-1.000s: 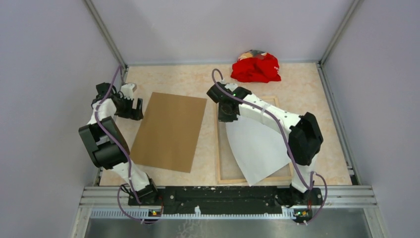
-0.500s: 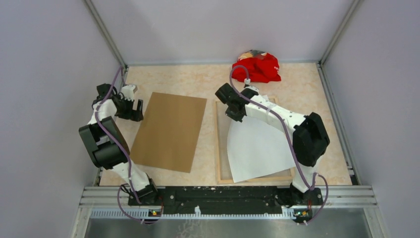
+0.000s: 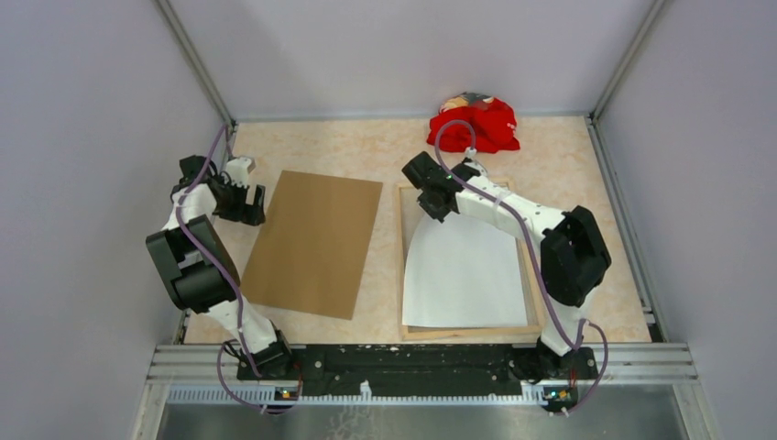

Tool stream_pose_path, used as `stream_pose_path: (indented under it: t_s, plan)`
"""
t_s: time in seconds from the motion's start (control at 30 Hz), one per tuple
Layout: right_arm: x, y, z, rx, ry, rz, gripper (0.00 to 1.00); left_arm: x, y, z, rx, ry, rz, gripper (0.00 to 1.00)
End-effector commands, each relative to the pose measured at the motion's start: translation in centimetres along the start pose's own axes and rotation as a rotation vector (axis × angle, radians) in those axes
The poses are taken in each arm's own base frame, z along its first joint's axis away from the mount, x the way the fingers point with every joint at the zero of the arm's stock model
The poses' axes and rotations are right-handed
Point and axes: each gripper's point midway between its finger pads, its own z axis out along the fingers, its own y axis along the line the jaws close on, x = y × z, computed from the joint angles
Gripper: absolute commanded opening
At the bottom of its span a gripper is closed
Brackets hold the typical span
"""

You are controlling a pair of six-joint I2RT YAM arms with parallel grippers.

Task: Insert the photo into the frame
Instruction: Turn over the photo from the photo frame.

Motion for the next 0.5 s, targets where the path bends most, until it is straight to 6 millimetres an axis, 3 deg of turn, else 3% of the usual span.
stream_pose_path:
  t_s: [0.0, 0.2, 0.47]
  plan:
    - [0.0, 2.2, -0.4, -0.061, -0.002, 0.071, 0.0, -0.6, 0.0, 0.1, -0.003, -0.032, 0.03, 0.99]
    - [0.5, 1.6, 0.1, -0.058, 0.006, -0.029, 0.0, -0.5, 0.2, 0.3, -0.005, -0.027, 0.031, 0.99]
    - [1.7, 1.0, 1.0, -0.053, 0.051, -0.322, 0.0, -0.2, 0.2, 0.4, -0.006, -0.017, 0.029, 0.99]
